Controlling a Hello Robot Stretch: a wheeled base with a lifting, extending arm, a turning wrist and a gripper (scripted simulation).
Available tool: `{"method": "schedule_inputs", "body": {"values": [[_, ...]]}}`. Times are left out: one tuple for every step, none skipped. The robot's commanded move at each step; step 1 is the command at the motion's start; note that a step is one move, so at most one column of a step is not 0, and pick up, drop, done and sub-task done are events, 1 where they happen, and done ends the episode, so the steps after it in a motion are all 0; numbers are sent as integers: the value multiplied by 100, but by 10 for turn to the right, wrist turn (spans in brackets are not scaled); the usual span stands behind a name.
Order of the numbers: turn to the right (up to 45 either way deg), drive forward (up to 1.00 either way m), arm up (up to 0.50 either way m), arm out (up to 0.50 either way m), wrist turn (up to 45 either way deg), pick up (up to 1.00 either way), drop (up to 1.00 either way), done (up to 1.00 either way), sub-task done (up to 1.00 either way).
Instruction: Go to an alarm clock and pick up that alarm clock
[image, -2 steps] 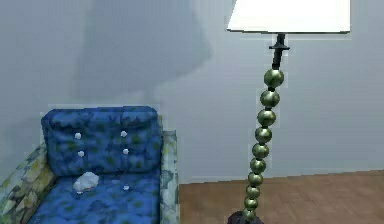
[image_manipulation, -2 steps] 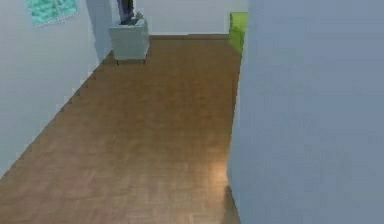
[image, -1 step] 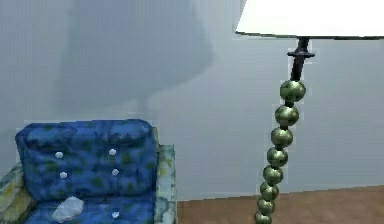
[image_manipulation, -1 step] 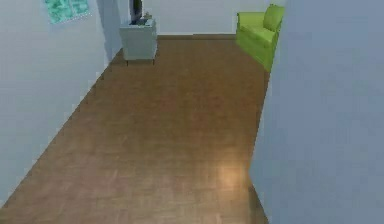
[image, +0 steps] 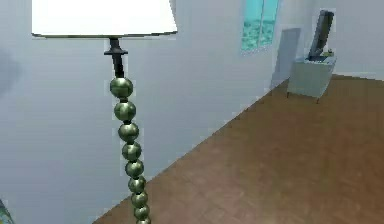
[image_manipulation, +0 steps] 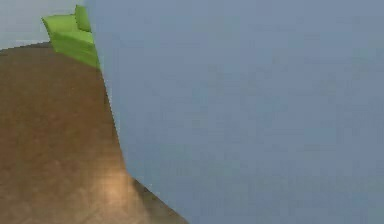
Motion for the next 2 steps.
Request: {"method": "schedule_inputs", "body": {"values": [[450,0,0,0,0,0,0,0,0],[450,0,0,0,0,0,0,0,0]]}}
